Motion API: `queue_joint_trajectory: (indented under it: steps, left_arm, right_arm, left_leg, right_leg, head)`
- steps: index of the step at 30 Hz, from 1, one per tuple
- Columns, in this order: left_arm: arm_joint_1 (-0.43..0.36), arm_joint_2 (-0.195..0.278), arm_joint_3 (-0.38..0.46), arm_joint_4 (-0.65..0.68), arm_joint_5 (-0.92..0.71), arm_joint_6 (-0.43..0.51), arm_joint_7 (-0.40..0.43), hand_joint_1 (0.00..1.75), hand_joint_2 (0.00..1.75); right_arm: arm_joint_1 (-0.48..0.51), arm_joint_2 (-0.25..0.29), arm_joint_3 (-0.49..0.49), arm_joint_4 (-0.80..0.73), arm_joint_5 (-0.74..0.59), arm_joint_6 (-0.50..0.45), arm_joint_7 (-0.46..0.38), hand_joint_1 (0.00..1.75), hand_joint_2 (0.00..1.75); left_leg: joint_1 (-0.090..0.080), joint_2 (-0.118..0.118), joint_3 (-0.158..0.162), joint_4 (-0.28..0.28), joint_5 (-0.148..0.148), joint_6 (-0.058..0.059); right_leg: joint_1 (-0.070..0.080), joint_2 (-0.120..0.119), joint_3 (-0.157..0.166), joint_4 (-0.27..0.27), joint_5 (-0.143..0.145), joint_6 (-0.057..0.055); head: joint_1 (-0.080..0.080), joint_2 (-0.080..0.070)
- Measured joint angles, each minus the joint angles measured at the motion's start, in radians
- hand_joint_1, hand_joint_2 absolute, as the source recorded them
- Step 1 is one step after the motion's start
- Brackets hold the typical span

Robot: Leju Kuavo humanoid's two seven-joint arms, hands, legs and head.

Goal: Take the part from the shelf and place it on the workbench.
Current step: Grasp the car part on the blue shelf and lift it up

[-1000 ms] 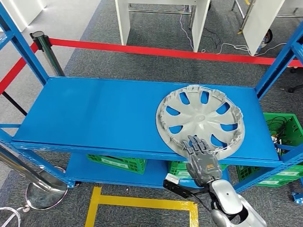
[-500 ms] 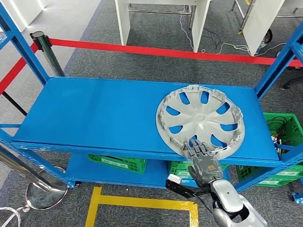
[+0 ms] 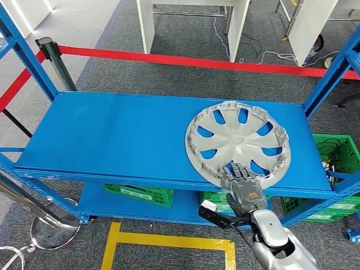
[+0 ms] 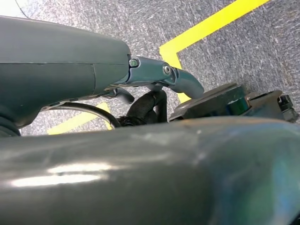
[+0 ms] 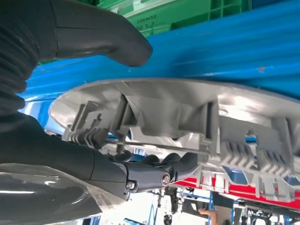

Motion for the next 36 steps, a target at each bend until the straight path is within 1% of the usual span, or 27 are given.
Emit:
queue_joint_trajectory:
  steps: [5,6,9,10,22,26,29,31,34,36]
  left_arm:
    - [-0.003,0.000,0.000,0.000,0.006,0.000,-0.004,0.00,0.00]
    - [-0.003,0.000,0.000,0.000,0.007,0.000,-0.004,0.00,0.00]
    - [-0.003,0.000,0.000,0.000,0.008,0.000,-0.004,0.00,0.00]
    - [-0.003,0.000,0.000,0.000,0.008,0.000,-0.004,0.00,0.00]
    - [-0.004,-0.001,0.001,0.000,0.020,0.000,-0.012,0.00,0.00]
    - [-0.002,-0.001,0.003,0.000,0.036,0.000,-0.026,0.00,0.00]
    - [0.003,-0.002,0.010,0.000,0.085,0.000,-0.070,0.00,0.00]
    - [0.009,-0.004,0.018,0.000,0.112,0.000,-0.104,0.00,0.00]
    - [0.019,-0.007,0.030,0.000,0.119,0.000,-0.133,0.00,0.00]
    - [0.026,-0.011,0.038,0.000,0.119,0.000,-0.150,0.00,0.87]
  right_arm:
    - [-0.014,0.012,0.002,0.015,0.045,0.000,0.012,0.00,1.75]
    - [-0.017,0.013,0.004,0.019,0.058,0.000,0.015,0.37,1.75]
    - [-0.023,0.016,0.010,0.031,0.089,0.000,0.023,1.68,1.75]
    - [-0.023,0.016,0.012,0.035,0.097,0.000,0.025,1.75,1.75]
    - [-0.045,0.017,0.038,0.056,0.160,0.004,0.026,1.75,1.75]
    - [-0.043,0.017,0.042,0.056,0.173,-0.016,0.030,1.75,1.75]
    - [-0.032,0.017,0.042,0.042,0.191,-0.074,0.028,1.75,1.75]
    - [-0.019,0.017,0.041,0.017,0.210,-0.137,0.021,1.75,1.75]
    - [0.008,0.017,0.037,-0.034,0.235,-0.221,0.008,1.75,1.75]
    - [0.023,0.017,0.037,-0.071,0.255,-0.277,-0.006,1.75,1.75]
  left_leg:
    - [0.000,0.000,0.000,0.000,0.000,0.000]
    - [0.000,0.000,0.000,0.000,0.000,0.000]
    - [0.000,0.000,0.000,0.000,0.000,0.000]
    - [0.000,0.000,0.000,0.000,0.000,0.000]
    - [0.000,0.000,0.000,0.000,0.000,0.000]
    - [0.000,0.000,0.000,0.000,0.000,0.000]
    - [0.000,0.000,0.000,0.000,0.000,0.000]
    - [0.000,0.000,0.000,0.000,0.000,0.000]
    - [0.000,0.000,0.000,0.000,0.000,0.000]
    - [0.000,0.000,0.000,0.000,0.000,0.000]
  right_leg:
    - [0.000,0.000,0.000,0.000,0.000,0.000]
    - [0.000,0.000,0.000,0.000,0.000,0.000]
    - [0.000,0.000,0.000,0.000,0.000,0.000]
    - [0.000,0.000,0.000,0.000,0.000,0.000]
    - [0.000,0.000,0.000,0.000,0.000,0.000]
    - [0.000,0.000,0.000,0.000,0.000,0.000]
    - [0.000,0.000,0.000,0.000,0.000,0.000]
    - [0.000,0.000,0.000,0.000,0.000,0.000]
    - [0.000,0.000,-0.001,0.000,0.000,0.000]
    - [0.000,0.000,-0.001,0.000,-0.001,0.000]
  head:
    - [0.000,0.000]
    - [0.000,0.000]
    - [0.000,0.000]
    - [0.000,0.000]
    - [0.000,0.000]
    - [0.000,0.000]
    - [0.000,0.000]
    - [0.000,0.000]
    - [0.000,0.000]
    - [0.000,0.000]
